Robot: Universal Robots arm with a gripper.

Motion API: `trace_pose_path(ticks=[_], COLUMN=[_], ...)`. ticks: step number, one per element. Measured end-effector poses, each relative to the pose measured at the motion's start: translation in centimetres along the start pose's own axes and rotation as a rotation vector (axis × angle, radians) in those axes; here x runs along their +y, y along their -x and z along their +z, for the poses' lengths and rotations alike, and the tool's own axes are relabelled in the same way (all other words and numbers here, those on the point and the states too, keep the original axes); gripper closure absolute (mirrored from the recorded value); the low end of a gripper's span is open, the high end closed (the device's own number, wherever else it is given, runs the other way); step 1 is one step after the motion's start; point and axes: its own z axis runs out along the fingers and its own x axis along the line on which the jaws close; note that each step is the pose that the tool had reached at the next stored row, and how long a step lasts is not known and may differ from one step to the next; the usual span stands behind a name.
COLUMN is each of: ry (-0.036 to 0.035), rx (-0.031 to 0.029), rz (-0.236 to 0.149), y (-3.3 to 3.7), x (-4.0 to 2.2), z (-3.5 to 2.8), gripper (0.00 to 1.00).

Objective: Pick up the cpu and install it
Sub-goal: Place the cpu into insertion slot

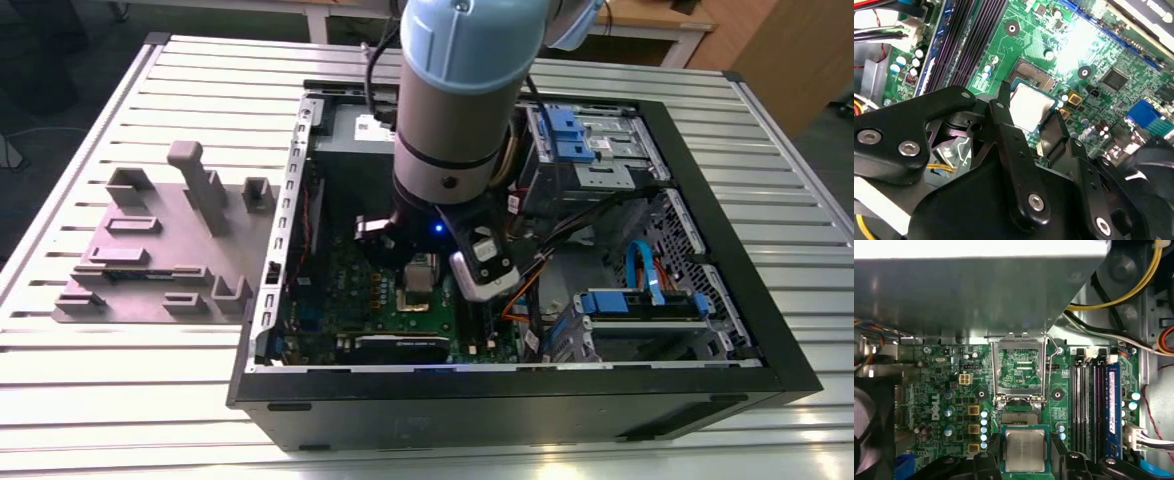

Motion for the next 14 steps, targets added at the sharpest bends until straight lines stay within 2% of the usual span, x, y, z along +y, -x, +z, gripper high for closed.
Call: trace_pose_path(ticks=[2,7,14], ry=[-0.0002,-0.0023,-0.0024], rx=[0.0004,0.001,0.0011], rz=[0.0,0.0,0.0], y=[0.01,0.02,0.05], x=[-0.06,-0.06,-0.11], z=[0.35,0.49,1.59], gripper=[0.53,0.53,0.53])
